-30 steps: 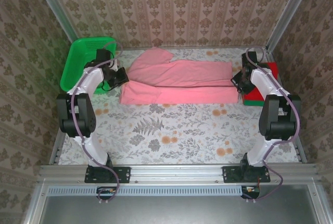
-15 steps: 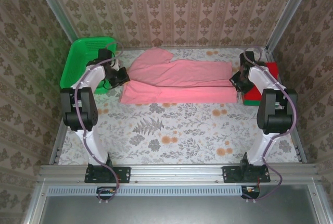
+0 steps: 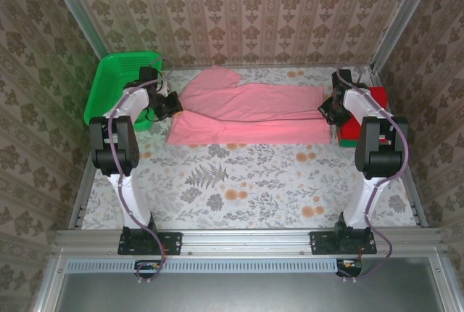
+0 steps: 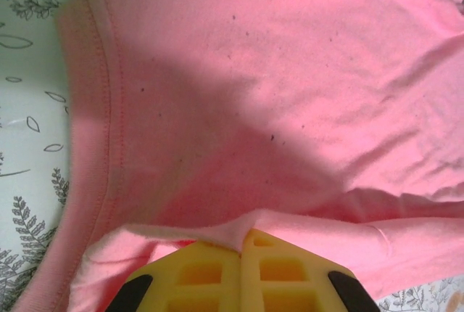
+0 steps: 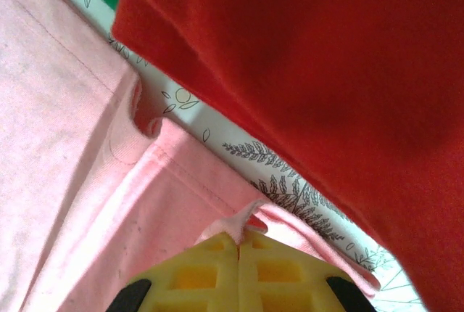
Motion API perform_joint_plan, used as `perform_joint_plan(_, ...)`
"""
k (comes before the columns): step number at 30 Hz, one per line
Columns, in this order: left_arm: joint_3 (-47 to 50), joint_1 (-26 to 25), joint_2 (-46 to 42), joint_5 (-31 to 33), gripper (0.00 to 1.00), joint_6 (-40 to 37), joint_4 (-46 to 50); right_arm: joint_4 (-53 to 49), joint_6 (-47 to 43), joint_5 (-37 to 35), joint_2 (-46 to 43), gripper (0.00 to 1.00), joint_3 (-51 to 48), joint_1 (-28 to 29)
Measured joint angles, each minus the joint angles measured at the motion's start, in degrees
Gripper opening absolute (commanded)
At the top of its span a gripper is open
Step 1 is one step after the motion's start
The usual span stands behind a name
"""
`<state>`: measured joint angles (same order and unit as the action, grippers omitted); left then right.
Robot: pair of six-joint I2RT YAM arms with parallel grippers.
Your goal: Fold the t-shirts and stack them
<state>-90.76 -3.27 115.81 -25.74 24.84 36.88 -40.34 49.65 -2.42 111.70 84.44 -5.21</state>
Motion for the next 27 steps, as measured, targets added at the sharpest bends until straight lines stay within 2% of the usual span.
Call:
perform_joint_plan(11,-3.08,0.00,1.57,-0.02,0.00,0.00,0.02,0.04,-0.15,0.02,0.68,0.00,1.25,0.00)
perform_joint_plan(14,-3.50,0.00,2.78,-0.02,0.00,0.02,-0.02,0.92,-0.44,0.39,1.25,0.07,1.36,0.00)
perform_joint_plan(15,-3.50,0.02,3.23,-0.04,0.01,0.02,-0.02,1.38,-0.63,0.79,1.49,0.15,1.36,-0.02)
perform_joint_plan(18,-3.50,0.04,4.26,-0.04,0.22,0.09,-0.09,3.34,-1.92,2.14,1.68,0.43,1.33,-0.09)
perform_joint_plan(20,-3.50,0.04,4.44,-0.04,0.36,0.59,-0.13,5.33,-3.17,3.17,1.57,0.55,1.20,-0.15)
perform_joint_plan(22,-3.54,0.04,4.44,-0.09,0.48,1.25,-0.66,8.13,-4.48,4.31,0.85,0.63,-0.02,-0.15)
perform_joint_plan(24,-3.52,0.04,4.42,-0.02,0.67,1.31,-1.51,10.78,-5.79,5.38,-1.11,0.70,-2.60,-0.13)
perform_joint_plan(27,-2.16,-0.20,3.06,0.46,0.86,2.03,-3.45,13.53,-7.89,6.29,-5.27,0.75,-6.69,0.50)
